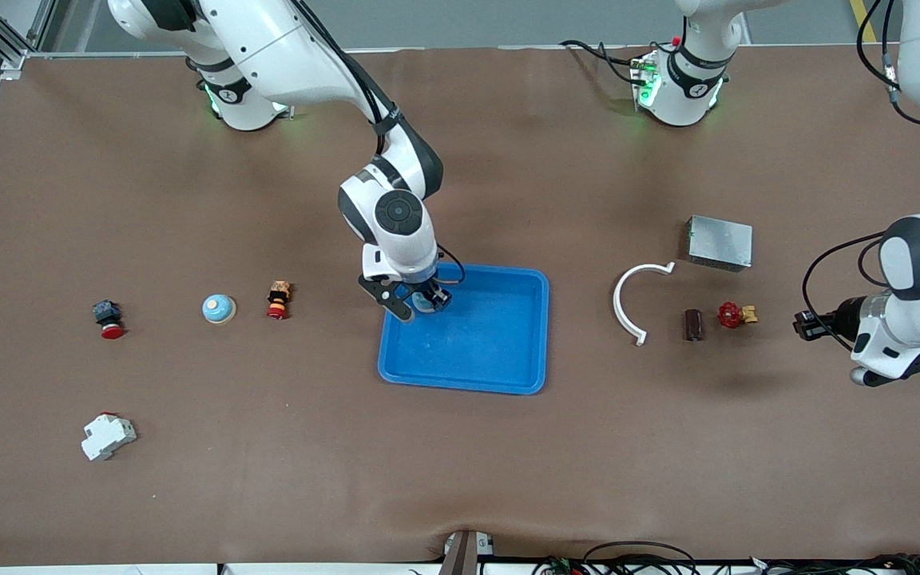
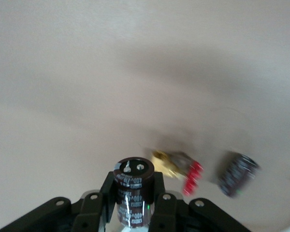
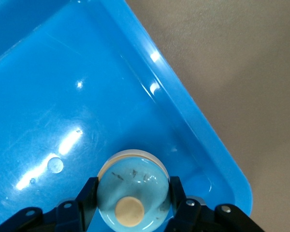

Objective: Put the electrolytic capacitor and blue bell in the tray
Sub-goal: 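Lower the bell into the tray with the right gripper while the left gripper approaches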

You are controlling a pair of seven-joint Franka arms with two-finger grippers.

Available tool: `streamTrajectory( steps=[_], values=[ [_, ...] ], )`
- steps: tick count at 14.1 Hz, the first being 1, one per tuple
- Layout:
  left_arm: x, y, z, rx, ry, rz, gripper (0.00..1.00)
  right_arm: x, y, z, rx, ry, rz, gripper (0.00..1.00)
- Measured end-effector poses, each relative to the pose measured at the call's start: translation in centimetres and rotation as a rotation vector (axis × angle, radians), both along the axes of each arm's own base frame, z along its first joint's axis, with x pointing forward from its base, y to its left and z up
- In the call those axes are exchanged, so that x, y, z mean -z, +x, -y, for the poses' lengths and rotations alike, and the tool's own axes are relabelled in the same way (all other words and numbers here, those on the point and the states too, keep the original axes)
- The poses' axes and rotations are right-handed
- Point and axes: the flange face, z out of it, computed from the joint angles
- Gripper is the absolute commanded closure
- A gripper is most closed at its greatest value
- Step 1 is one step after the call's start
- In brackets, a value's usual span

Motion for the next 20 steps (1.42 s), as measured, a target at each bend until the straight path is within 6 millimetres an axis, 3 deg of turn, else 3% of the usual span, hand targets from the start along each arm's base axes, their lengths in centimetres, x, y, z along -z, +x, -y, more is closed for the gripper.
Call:
streamTrajectory(
  steps=[5,9,10,11,13,16,20],
  values=[
    [-4.1,1.1,9.5,-0.131,-0.006,-0.014,1.00,0.6,-0.1,-1.0,0.001,-0.001,0.006,1.00],
    [-4.3,0.2,20.1,-0.240,0.014,-0.034,1.00,1.0,0.0,-1.2,0.000,-0.003,0.007,1.00],
    [-3.8,-0.3,23.1,-0.244,0.025,-0.043,1.00,1.0,0.0,-1.3,-0.002,-0.004,0.009,0.62],
    [-3.2,-0.7,25.9,-0.253,0.037,-0.051,1.00,1.0,0.0,-1.3,-0.006,-0.007,0.013,0.01],
    [-1.8,-1.3,30.1,-0.277,0.056,-0.065,1.00,1.1,0.1,-1.3,-0.010,-0.015,0.020,0.00],
    [0.1,-1.7,33.6,-0.301,0.077,-0.062,1.00,0.9,0.2,-1.3,-0.020,-0.022,0.033,0.00],
    [2.9,-2.7,37.4,-0.340,0.144,-0.031,1.00,-3.1,3.0,-0.8,-0.104,-0.067,0.019,0.00]
  ],
)
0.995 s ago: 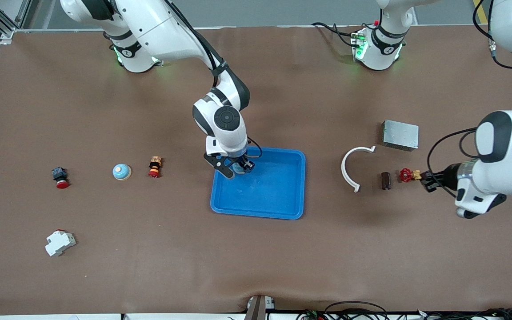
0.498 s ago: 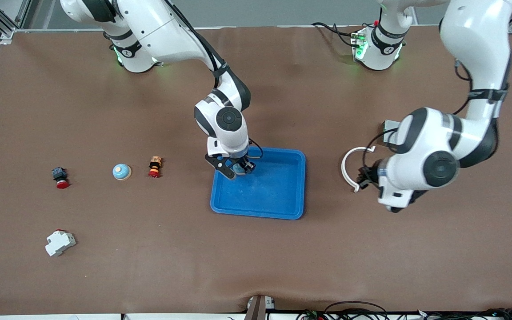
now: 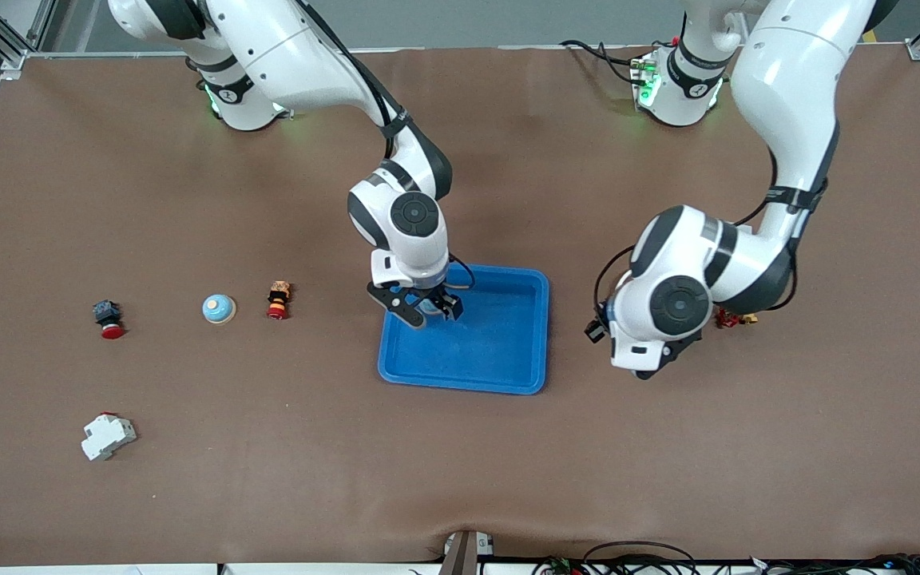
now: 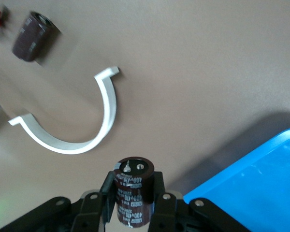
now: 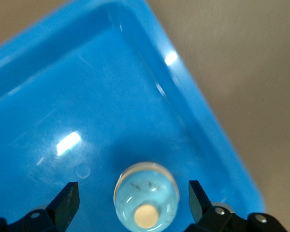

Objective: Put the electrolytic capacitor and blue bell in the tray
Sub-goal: 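Lower the bell into the tray with the right gripper while the left gripper approaches, then reach the second blue bell with the right gripper while the left gripper holds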

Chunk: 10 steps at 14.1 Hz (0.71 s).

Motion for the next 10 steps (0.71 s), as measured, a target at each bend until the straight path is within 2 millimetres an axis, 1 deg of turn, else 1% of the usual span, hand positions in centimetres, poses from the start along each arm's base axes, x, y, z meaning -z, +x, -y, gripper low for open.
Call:
streamTrajectory(
  steps=[1,2,4,6,8,9,10],
  values=[
    [0.7,-0.4,1.1,-0.005,0.009,0.004,1.00,-1.8,1.3,1.3,-0.038,-0.016,-0.013,0.00],
    [1.2,-0.7,2.0,-0.007,0.012,0.007,1.00,-3.8,2.8,3.3,-0.063,-0.025,-0.023,0.00],
    [1.7,-1.4,3.6,-0.010,0.017,0.007,1.00,-7.5,5.4,8.3,-0.114,-0.039,-0.052,0.00],
    [2.1,-2.5,5.5,-0.014,0.027,0.004,1.00,-10.1,6.9,13.0,-0.177,-0.036,-0.057,0.00],
    [2.7,-3.8,7.6,-0.016,0.036,0.002,1.00,-11.3,7.2,16.9,-0.233,-0.027,-0.048,0.00],
    [3.0,-4.3,8.7,-0.022,0.037,0.008,1.00,-11.4,7.1,18.9,-0.265,-0.020,-0.034,0.00],
    [3.4,-4.8,9.6,-0.030,0.038,0.013,1.00,-11.0,6.9,21.1,-0.298,-0.015,-0.020,0.00]
  ],
)
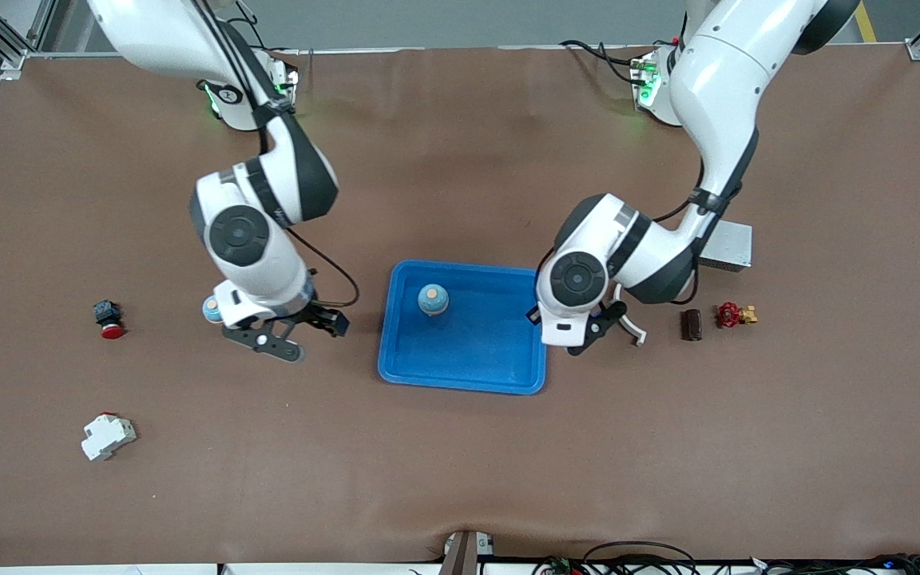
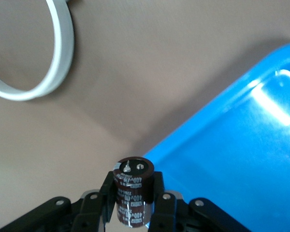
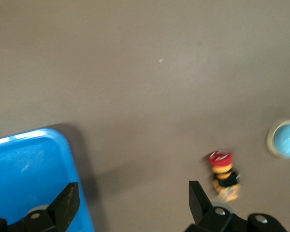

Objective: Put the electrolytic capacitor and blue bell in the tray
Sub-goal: 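Reach the second blue bell with the right gripper while the left gripper holds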

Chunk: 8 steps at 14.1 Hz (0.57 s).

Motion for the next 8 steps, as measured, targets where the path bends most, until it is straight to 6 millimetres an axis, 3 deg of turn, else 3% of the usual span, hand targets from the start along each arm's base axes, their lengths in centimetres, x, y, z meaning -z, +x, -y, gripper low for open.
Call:
streamTrajectory(
  steps=[5,8],
  values=[
    [2.8,-1.6,3.2,-0.037,-0.013,0.020,1.00,4.3,-1.5,12.8,-0.147,0.004,0.031,0.00],
    [4.5,-2.1,4.4,-0.035,-0.035,0.034,1.00,6.0,-2.7,17.2,-0.178,0.001,0.025,0.00]
  ],
)
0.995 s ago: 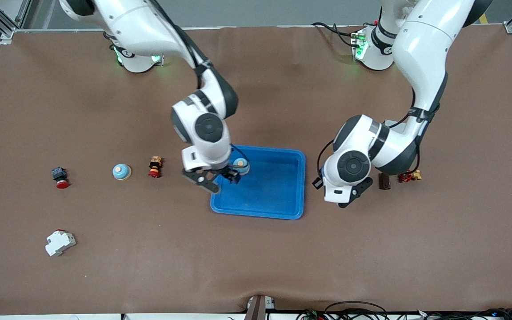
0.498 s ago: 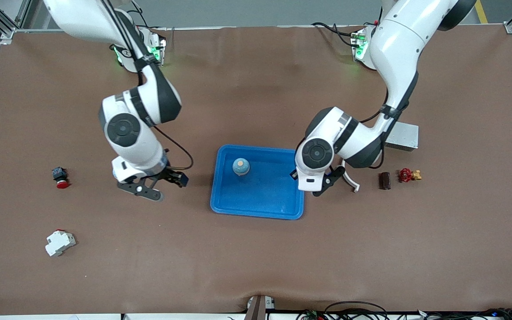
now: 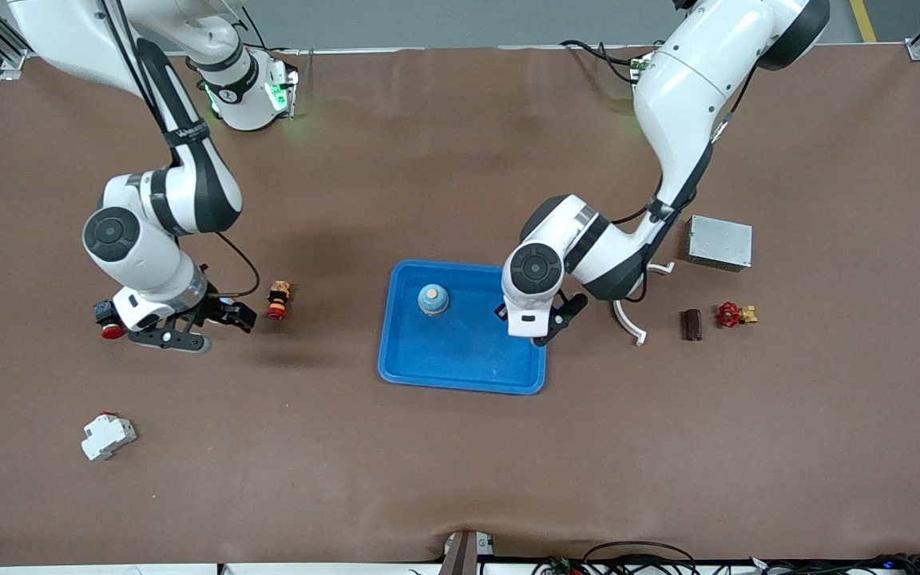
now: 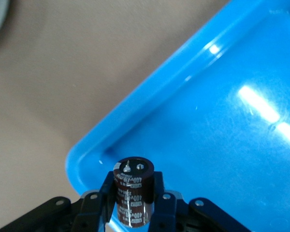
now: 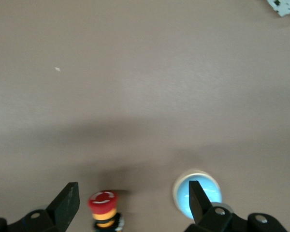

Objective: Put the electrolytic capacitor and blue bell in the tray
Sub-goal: 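Reach the second blue bell with the right gripper while the left gripper holds, then release the capacitor into the tray with the left gripper while the right gripper grasps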

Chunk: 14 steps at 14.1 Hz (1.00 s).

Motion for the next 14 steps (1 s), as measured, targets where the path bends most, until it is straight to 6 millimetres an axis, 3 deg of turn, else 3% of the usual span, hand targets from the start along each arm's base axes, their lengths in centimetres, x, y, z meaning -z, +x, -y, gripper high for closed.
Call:
streamTrajectory(
  steps=[6,9,14],
  values=[
    [1.0,0.0,1.1,0.002,-0.041,0.040,1.00,3.8,-2.9,4.6,-0.050,-0.001,0.035,0.00],
    [2.2,-0.1,0.9,0.002,-0.033,0.032,1.00,4.4,-3.5,6.8,-0.052,-0.005,0.022,0.00],
    [2.5,-0.1,0.9,0.003,-0.032,0.031,1.00,5.2,-4.3,7.7,-0.032,0.023,0.011,0.00]
  ],
)
